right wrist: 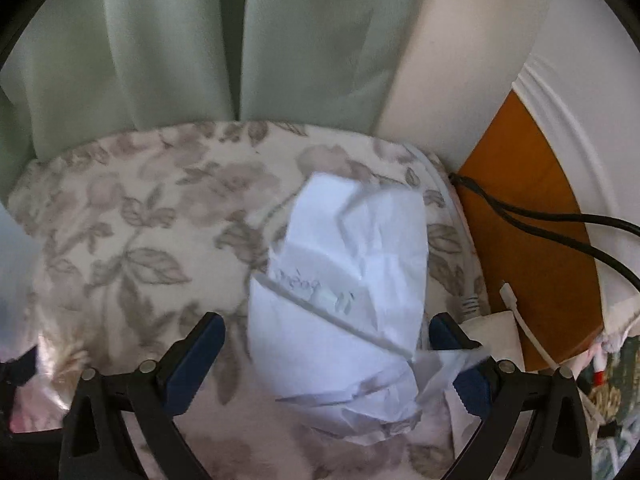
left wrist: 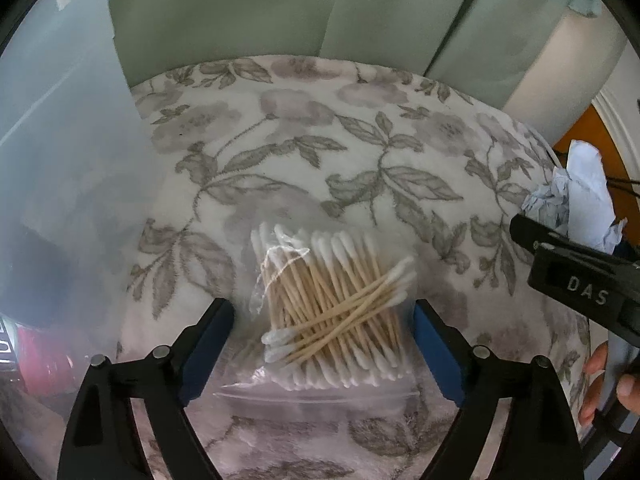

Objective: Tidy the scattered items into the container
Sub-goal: 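Grasp the cotton swab bag with the left gripper while the right gripper grasps the crumpled paper, then carry the cotton swab bag and crumpled paper over the clear box with both grippers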

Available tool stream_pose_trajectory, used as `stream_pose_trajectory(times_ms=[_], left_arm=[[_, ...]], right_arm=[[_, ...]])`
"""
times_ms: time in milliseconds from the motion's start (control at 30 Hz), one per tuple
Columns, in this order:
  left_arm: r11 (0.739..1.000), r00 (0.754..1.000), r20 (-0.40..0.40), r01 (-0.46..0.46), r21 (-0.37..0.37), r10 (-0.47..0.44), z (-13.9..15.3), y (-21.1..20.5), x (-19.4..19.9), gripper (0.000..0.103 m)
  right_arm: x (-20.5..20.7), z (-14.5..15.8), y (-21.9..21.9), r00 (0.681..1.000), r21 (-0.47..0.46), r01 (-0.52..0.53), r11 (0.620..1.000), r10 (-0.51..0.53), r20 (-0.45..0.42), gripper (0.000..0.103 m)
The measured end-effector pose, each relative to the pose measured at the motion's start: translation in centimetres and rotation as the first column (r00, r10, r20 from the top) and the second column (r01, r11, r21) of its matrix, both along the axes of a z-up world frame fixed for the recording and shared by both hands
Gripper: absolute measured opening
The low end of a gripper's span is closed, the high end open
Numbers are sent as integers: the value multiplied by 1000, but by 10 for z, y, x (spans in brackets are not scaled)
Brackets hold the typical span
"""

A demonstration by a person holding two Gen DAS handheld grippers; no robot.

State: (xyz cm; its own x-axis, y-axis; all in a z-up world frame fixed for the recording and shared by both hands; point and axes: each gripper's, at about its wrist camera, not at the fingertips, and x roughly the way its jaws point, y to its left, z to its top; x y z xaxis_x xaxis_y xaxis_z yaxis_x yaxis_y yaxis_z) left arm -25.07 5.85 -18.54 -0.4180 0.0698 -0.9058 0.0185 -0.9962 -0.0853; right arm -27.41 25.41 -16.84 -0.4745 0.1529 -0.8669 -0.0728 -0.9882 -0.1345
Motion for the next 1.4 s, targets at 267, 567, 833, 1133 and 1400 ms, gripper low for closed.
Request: stream_pose_trajectory(times_ms=[267, 567, 833, 1133, 1400], left_arm=[[999, 999, 0, -34, 3, 34, 4, -13, -4, 66], [998, 998, 18, -55, 5, 55, 9, -18, 2, 59], [998, 998, 34, -51, 20, 50, 13, -13, 27, 56], [999, 1000, 24, -18, 44, 17, 31, -8, 53, 55], [998, 1000, -16, 17, 62, -16, 62, 2, 92, 55]], right_arm=[[-2, 0, 4, 1000, -23, 10, 1000, -10, 30, 88], [9, 11, 5, 999, -98, 23, 995, -19, 43, 81], [38, 28, -3, 999, -143, 33, 989, -28, 37, 80], [82, 43, -9, 999, -187, 47, 981, -44, 22, 80], [117, 61, 0, 998, -222, 69, 973, -70, 1, 80]])
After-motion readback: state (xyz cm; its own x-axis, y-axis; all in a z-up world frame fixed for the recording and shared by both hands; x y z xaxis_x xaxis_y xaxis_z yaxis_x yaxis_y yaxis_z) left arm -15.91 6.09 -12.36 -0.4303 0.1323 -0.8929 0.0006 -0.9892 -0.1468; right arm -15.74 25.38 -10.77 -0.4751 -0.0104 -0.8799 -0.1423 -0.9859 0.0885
